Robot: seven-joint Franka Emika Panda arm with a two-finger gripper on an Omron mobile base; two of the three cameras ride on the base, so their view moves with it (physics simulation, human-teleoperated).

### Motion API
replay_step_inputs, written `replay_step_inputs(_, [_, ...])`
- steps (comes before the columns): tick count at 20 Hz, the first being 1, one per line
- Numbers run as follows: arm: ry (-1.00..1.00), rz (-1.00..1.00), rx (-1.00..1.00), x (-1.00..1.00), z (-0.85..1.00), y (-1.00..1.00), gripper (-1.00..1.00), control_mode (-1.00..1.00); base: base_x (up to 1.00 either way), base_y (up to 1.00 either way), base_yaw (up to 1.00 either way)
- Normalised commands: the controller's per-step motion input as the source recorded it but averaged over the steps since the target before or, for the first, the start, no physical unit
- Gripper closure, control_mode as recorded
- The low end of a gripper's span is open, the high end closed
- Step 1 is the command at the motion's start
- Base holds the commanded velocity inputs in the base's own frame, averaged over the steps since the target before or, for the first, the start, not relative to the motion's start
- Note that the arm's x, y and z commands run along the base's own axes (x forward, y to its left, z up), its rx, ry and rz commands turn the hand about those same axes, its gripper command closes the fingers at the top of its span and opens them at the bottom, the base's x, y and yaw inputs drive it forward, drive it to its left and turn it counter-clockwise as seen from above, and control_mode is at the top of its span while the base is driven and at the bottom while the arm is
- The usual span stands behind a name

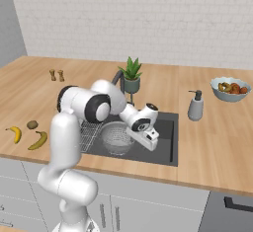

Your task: Put the colander in the sink, put the kiwi, banana, banana in the colander, and turn on the sink faucet and pour water over the colander.

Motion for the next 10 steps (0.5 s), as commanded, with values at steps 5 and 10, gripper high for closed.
replay_step_inputs(5, [-0.08,-0.01,0.00,-0.06,0.58,-0.07,-1.00,-1.00,0.00,0.00,0.00])
replay_step_inputs(10, [-0.10,0.00,0.03,-0.31,0.49,-0.05,-1.00,-1.00,0.00,0.00,0.00])
